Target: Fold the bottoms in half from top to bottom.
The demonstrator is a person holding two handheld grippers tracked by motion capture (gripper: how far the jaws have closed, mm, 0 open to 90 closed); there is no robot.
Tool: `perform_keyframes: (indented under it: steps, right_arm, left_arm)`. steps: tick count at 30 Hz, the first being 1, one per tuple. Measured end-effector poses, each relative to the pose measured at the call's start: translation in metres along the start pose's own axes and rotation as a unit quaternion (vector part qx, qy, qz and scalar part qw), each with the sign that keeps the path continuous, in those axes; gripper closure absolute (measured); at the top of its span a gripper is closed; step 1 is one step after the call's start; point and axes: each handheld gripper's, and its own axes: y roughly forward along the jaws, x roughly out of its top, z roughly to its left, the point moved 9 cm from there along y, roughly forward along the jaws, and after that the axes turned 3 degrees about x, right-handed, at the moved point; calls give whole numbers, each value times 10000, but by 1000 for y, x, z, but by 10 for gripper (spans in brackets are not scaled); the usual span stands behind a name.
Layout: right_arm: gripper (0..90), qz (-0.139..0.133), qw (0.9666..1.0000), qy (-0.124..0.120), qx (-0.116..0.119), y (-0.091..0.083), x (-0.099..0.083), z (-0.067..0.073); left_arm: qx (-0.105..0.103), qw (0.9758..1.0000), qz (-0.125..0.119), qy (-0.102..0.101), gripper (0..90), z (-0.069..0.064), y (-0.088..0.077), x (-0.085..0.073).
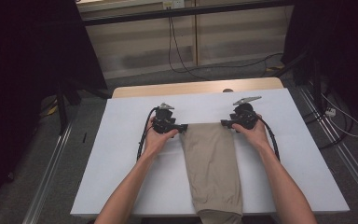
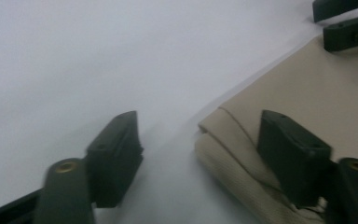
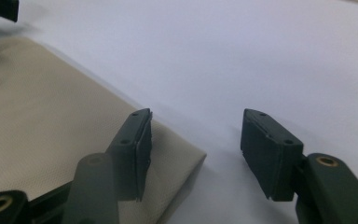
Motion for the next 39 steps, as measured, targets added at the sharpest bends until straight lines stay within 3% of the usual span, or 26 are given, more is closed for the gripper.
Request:
perform_keyframes:
  steps: [3,7,10,12,13,14,15,17,20,22,26,32,39]
  right_arm:
    - [447,-43,10000,-70,4,0,0,0]
    - [528,12,9998,-190,67,0,-2,4]
    - [648,76,9994,-271,222,-1,-3,11]
    - [796,146,9984,-321,434,0,-4,20]
    - [828,172,9978,-324,553,0,-4,24]
    - [842,217,9965,-337,737,0,-5,30]
    - [855,243,9962,-340,765,-1,-6,32]
    - [866,277,9966,-291,715,-2,-6,33]
    - [873,246,9977,-284,563,-4,-4,34]
    - [875,47,9986,-153,507,-10,1,33]
    - [877,-485,9978,-32,453,-33,24,34]
    - [877,-959,9949,-31,307,-57,56,41]
    - [877,-1433,9894,121,186,-68,95,37]
  left_arm:
    - [51,9999,101,63,248,-1,5,-5]
    - [35,9998,54,192,262,-4,8,-4]
    - [250,9980,121,564,298,-10,12,-4]
    - [5,9982,127,587,412,-16,10,-5]
    - [-105,9977,116,660,511,-20,9,-6]
    - [-148,9975,130,678,549,-22,8,-7]
    - [-274,9976,156,612,600,-24,6,-9]
    - [-540,9970,184,519,787,-31,3,-13]
    - [-601,9969,229,447,840,-37,-3,-17]
    - [-560,9976,170,379,847,-36,-9,-16]
    - [-461,9983,-357,9,850,-25,-31,5]
    - [-48,9970,-763,118,851,-20,-55,47]
    - [137,9932,-1147,141,852,-10,-78,87]
